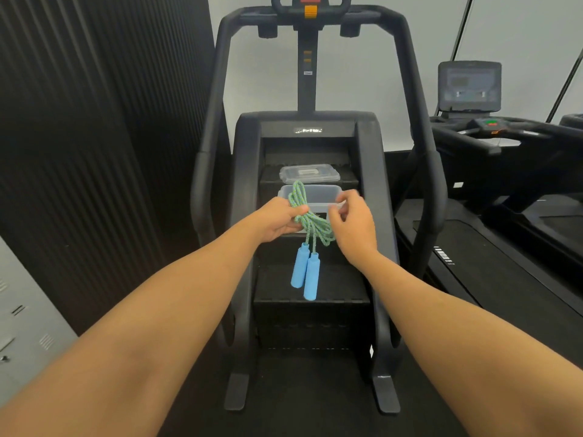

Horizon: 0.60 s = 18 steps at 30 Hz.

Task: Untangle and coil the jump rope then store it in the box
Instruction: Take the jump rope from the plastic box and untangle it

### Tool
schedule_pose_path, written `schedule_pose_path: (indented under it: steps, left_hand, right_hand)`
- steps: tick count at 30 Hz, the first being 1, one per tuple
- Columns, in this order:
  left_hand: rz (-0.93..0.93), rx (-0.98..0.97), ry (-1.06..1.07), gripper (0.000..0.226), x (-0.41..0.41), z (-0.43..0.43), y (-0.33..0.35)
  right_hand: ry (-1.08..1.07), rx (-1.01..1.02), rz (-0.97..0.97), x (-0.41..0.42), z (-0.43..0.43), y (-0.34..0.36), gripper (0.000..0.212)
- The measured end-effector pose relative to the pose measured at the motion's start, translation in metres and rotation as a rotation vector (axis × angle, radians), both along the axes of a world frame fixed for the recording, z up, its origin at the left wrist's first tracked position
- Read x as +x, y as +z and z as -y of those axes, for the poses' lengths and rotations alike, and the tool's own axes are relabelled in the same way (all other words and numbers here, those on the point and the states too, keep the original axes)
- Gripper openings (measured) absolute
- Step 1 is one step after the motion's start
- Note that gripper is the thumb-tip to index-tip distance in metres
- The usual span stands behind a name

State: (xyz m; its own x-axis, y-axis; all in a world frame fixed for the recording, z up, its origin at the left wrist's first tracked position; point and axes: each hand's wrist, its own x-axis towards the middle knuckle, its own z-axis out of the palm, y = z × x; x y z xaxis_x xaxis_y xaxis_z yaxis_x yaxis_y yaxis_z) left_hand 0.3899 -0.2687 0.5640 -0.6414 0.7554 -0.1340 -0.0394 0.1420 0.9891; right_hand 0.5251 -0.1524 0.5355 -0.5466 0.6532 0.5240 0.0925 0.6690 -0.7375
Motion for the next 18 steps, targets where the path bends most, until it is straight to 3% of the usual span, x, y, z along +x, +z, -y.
schedule_pose_path:
  steps: [4, 10, 13, 15, 18]
  left_hand:
    - [0.030, -0.025, 0.024, 0.026, 0.008, -0.002, 0.004]
    - [0.137, -0.011, 0.029, 0.025, 0.019, -0.005, 0.005]
    - [0.122, -0.015, 0.035, 0.025, 0.020, -0.005, 0.001]
    - [0.025, -0.057, 0.038, 0.020, 0.019, -0.005, -0.003]
    - [-0.277, -0.161, 0.009, 0.019, 0.012, -0.005, -0.008]
  right_hand:
    - [0.165, 0.353, 0.256, -0.003, 0.009, -0.009, 0.032]
    - [-0.067, 0.585, 0.235, -0.010, 0.017, -0.011, 0.026]
    - [-0.149, 0.670, 0.330, -0.012, 0.019, -0.009, 0.019]
    - [-0.147, 0.643, 0.388, -0.014, 0.020, -0.006, 0.018]
    - [0.023, 0.305, 0.413, -0.014, 0.024, 0.001, 0.018]
